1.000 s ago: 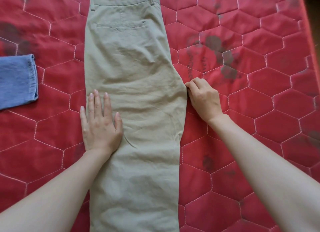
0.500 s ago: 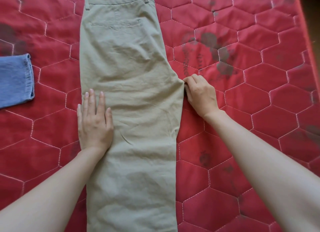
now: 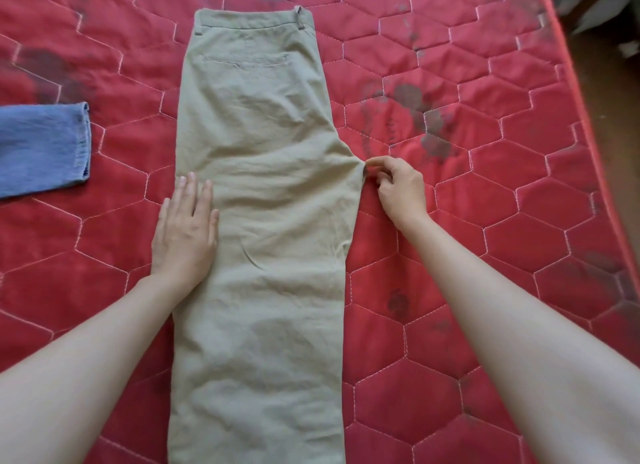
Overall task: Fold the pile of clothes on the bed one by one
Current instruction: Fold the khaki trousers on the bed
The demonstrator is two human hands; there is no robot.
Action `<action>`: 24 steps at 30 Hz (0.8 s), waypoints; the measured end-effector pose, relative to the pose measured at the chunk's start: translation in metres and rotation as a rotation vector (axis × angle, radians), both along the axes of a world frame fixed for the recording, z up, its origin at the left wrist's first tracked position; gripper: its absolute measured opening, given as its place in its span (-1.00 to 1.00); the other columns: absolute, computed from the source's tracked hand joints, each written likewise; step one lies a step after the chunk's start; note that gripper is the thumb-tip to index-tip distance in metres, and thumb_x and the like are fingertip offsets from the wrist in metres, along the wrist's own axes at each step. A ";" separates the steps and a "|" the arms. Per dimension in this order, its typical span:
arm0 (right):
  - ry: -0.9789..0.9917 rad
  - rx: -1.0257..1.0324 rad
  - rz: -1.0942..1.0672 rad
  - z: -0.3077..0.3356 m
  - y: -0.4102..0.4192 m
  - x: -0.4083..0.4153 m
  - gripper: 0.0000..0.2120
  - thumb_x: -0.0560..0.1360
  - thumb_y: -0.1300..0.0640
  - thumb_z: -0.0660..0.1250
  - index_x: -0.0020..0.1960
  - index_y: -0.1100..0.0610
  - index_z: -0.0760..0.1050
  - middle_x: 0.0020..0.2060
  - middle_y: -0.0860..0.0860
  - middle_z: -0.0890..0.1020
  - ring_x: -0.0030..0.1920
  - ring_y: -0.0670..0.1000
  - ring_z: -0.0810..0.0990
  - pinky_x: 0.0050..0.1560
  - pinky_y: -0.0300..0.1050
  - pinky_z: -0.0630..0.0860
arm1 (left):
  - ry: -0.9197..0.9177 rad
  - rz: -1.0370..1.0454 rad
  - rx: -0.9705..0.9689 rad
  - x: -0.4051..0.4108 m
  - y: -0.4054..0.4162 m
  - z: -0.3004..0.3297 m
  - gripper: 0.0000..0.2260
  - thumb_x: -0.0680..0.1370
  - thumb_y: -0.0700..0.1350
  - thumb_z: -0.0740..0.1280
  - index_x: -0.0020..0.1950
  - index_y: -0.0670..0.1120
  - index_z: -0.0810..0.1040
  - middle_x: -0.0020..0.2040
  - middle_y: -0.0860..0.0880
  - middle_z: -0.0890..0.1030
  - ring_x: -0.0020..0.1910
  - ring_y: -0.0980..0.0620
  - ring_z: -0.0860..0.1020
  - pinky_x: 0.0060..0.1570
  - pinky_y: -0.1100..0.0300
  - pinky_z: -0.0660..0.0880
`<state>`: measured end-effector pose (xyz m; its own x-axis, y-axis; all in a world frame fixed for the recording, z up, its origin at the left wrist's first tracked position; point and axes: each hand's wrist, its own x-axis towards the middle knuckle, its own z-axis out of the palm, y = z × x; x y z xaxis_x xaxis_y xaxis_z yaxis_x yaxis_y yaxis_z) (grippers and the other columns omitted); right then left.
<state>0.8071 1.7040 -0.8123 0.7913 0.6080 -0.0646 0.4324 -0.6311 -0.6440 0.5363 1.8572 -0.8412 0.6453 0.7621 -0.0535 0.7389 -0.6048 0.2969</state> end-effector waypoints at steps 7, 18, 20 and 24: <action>-0.348 -0.129 0.351 0.006 0.050 -0.063 -0.60 0.63 0.09 0.11 0.42 0.22 0.34 0.41 0.15 0.37 0.45 0.13 0.27 0.48 0.05 0.08 | 0.178 0.061 0.096 0.022 -0.008 0.002 -0.49 0.64 -0.05 0.08 0.50 -0.33 0.16 0.51 -0.32 0.16 0.52 -0.24 0.09 0.45 -0.23 -0.16; -0.211 -0.461 0.147 -0.041 0.027 -0.030 -0.40 0.65 -0.16 -0.17 0.58 0.10 -0.21 0.57 0.01 -0.18 0.55 -0.03 -0.22 0.52 0.09 -0.26 | 0.100 0.068 0.120 0.023 -0.012 -0.009 -0.33 0.58 0.12 -0.10 0.50 -0.35 0.12 0.50 -0.39 0.09 0.52 -0.31 0.06 0.49 -0.15 -0.03; -0.191 -0.482 0.066 -0.036 0.033 -0.027 -0.38 0.65 -0.15 -0.16 0.57 0.16 -0.20 0.57 0.06 -0.16 0.56 0.01 -0.23 0.52 0.13 -0.26 | 0.085 0.070 0.112 0.022 -0.012 -0.010 -0.34 0.57 0.11 -0.09 0.51 -0.35 0.13 0.51 -0.38 0.10 0.52 -0.29 0.06 0.49 -0.15 -0.01; -0.474 -0.372 0.241 -0.020 0.072 -0.030 -0.43 0.66 -0.11 -0.08 0.58 0.08 -0.12 0.58 0.07 -0.09 0.57 0.07 -0.16 0.51 0.15 -0.23 | 0.081 0.083 0.118 0.021 -0.013 -0.012 -0.36 0.57 0.09 -0.03 0.52 -0.32 0.13 0.52 -0.35 0.09 0.54 -0.25 0.04 0.50 -0.13 0.01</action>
<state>0.7770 1.7756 -0.8323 0.6298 0.7766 0.0174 0.7735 -0.6249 -0.1057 0.5573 1.8443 -0.8534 0.5773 0.8165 -0.0097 0.8063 -0.5681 0.1647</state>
